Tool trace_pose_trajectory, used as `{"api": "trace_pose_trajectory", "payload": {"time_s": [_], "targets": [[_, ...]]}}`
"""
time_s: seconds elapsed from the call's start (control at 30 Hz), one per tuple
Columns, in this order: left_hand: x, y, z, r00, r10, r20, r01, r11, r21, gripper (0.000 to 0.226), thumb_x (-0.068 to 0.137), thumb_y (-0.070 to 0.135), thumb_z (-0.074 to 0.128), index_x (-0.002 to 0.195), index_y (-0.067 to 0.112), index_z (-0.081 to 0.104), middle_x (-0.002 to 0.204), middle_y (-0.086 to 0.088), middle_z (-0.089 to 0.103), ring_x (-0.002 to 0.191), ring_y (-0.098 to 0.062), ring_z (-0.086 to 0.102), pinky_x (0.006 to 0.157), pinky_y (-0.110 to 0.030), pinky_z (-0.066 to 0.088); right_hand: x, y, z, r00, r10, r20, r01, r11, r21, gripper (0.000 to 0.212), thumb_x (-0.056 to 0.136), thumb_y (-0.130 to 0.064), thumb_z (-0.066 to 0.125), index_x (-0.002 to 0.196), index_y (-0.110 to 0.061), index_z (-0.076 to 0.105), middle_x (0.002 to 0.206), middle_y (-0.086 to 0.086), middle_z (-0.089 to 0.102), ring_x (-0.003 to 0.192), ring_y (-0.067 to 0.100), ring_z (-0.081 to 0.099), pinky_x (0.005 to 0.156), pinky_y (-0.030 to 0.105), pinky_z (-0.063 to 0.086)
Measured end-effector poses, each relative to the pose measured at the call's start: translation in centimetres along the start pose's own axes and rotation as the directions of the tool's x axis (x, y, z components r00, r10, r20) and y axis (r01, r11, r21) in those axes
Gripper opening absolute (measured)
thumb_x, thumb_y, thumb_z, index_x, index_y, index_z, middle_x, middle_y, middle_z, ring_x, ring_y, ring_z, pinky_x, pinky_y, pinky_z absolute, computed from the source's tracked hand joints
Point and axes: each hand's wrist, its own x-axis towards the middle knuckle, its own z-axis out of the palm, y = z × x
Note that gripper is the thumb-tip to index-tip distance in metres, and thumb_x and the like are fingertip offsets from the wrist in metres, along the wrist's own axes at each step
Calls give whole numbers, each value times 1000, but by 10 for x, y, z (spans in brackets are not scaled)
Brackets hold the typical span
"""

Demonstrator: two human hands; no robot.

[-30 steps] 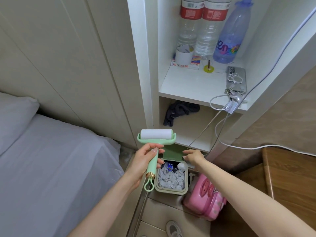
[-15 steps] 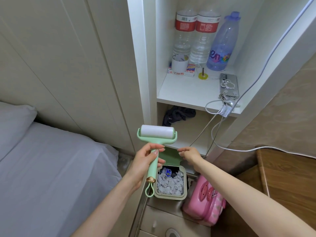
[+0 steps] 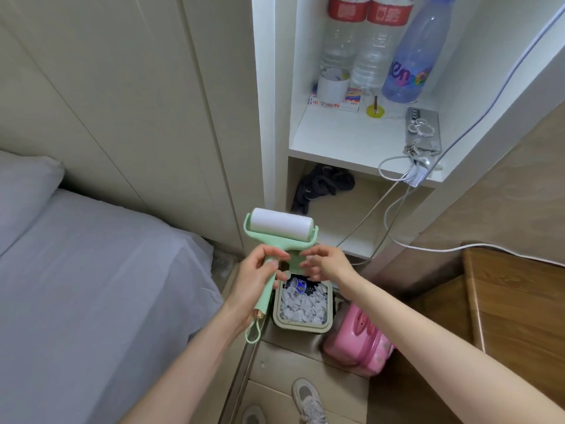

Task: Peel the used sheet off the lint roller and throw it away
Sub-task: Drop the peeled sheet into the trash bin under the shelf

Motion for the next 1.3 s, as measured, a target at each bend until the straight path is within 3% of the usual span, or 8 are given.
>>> {"api": "trace_pose_trajectory", "payload": {"time_s": [0.17, 0.4, 0.67, 0.97, 1.07, 1.13, 1.23, 1.3], "targets": [[0, -94, -31, 982, -126, -142, 139, 987, 86, 30, 86, 6, 56, 105, 10, 32, 97, -14, 69, 41, -5, 49, 43, -17, 40, 26, 94, 44, 995, 99, 7, -98, 989, -108, 23, 88, 5, 42, 87, -9, 59, 63, 7, 62, 37, 5, 55, 42, 17, 43], [29, -282, -79, 937, -285, -202, 319, 934, 163, 22, 85, 7, 60, 100, -6, 51, 67, -12, 63, 42, -10, 52, 44, -22, 39, 116, 327, 135, 941, 287, 178, -165, 850, -500, 24, 84, -3, 41, 87, -17, 60, 78, 9, 63, 49, 12, 53, 46, 22, 44], [122, -464, -115, 968, -92, -233, 146, 963, 226, 13, 84, 12, 61, 89, 1, 54, 57, -2, 56, 41, -2, 48, 45, -15, 39, 281, 546, 202, 845, 243, 477, 280, 559, -781, 41, 81, -17, 56, 120, -31, 56, 118, 11, 57, 107, 28, 57, 85, 31, 43], [187, -552, -117, 971, 184, -154, -146, 962, 230, 15, 82, 11, 63, 92, 2, 56, 51, 6, 59, 44, -4, 50, 47, -18, 42, 382, 692, 226, 598, 177, 782, 793, 10, -609, 37, 92, -23, 44, 128, -29, 47, 138, 16, 36, 116, 39, 40, 90, 48, 39], [189, -552, -112, 967, 205, -150, -168, 958, 231, 16, 83, 10, 62, 94, 0, 56, 57, 1, 58, 45, -4, 49, 47, -18, 42, 380, 698, 217, 640, 214, 738, 739, 91, -667, 31, 95, -20, 39, 124, -17, 48, 131, 18, 40, 112, 40, 46, 87, 45, 41], [188, -540, -106, 969, 199, -148, -163, 960, 226, 18, 83, 9, 62, 96, -3, 55, 59, -3, 58, 44, -4, 49, 47, -18, 42, 361, 671, 211, 697, 110, 709, 669, 259, -697, 23, 91, -15, 42, 111, -9, 49, 118, 18, 44, 100, 39, 53, 80, 41, 42], [176, -508, -91, 974, 179, -141, -143, 961, 236, 22, 83, 12, 63, 96, -3, 55, 67, -9, 61, 45, -4, 50, 47, -17, 42, 312, 595, 197, 787, -301, 539, 608, 531, -591, 15, 87, -23, 48, 99, -15, 48, 104, 9, 46, 81, 26, 56, 73, 38, 48], [168, -480, -83, 978, 149, -148, -110, 962, 249, 22, 82, 14, 65, 94, -2, 56, 70, -10, 61, 45, -5, 50, 49, -20, 43, 273, 531, 183, 731, -611, 305, 675, 577, -460, 13, 86, -19, 53, 98, -15, 51, 99, 7, 49, 78, 13, 54, 71, 25, 49]]}}
